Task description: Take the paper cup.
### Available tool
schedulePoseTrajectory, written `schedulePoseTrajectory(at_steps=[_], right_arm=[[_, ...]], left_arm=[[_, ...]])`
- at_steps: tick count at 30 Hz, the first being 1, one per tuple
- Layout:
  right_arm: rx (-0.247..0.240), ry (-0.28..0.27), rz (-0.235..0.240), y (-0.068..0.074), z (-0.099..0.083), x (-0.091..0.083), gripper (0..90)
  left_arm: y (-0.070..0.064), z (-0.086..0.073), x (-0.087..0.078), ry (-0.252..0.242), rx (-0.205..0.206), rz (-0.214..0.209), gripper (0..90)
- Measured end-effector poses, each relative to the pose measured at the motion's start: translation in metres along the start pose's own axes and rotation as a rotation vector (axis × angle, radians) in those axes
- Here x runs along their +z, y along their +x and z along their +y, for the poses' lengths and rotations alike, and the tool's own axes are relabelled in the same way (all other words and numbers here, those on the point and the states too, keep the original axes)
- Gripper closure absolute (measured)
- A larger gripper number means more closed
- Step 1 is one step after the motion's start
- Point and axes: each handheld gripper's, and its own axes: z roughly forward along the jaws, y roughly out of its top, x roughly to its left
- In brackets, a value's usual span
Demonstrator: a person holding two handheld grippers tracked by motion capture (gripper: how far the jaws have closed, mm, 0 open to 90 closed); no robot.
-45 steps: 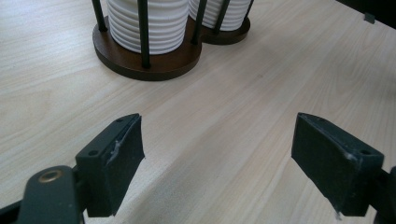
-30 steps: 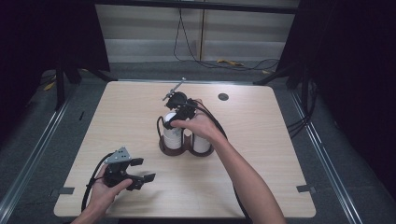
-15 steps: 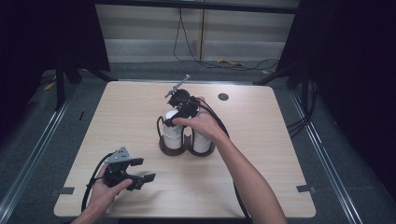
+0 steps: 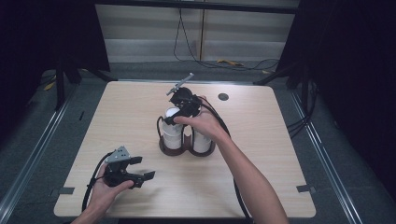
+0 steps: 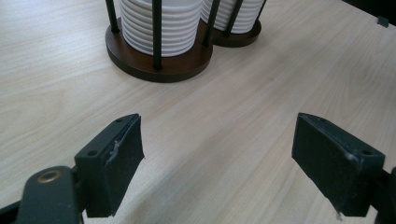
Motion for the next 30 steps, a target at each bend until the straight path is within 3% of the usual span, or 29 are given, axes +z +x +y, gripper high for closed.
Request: schedulePoseTrajectory(at_steps=[10, 15, 21, 30], right_arm=[[0.003, -0.025, 0.002, 0.000, 0.001, -0.009, 36.9], [0.006, -0.048, 0.003, 0.000, 0.000, -0.015, 36.9], [0.014, -0.055, 0.001, -0.002, -0.003, -0.017, 37.1], [0.025, -0.090, 0.003, -0.003, -0.005, -0.023, 37.3]], left_arm=[[-0.001, 0.001, 0.001, -0.055, 0.026, -0.012, 22.2], [-0.002, 0.002, 0.001, -0.056, 0.032, -0.028, 22.4], [-0.002, 0.005, 0.002, -0.055, 0.009, -0.072, 22.2], [-0.002, 0.010, 0.001, -0.049, 0.011, -0.081, 22.2]])
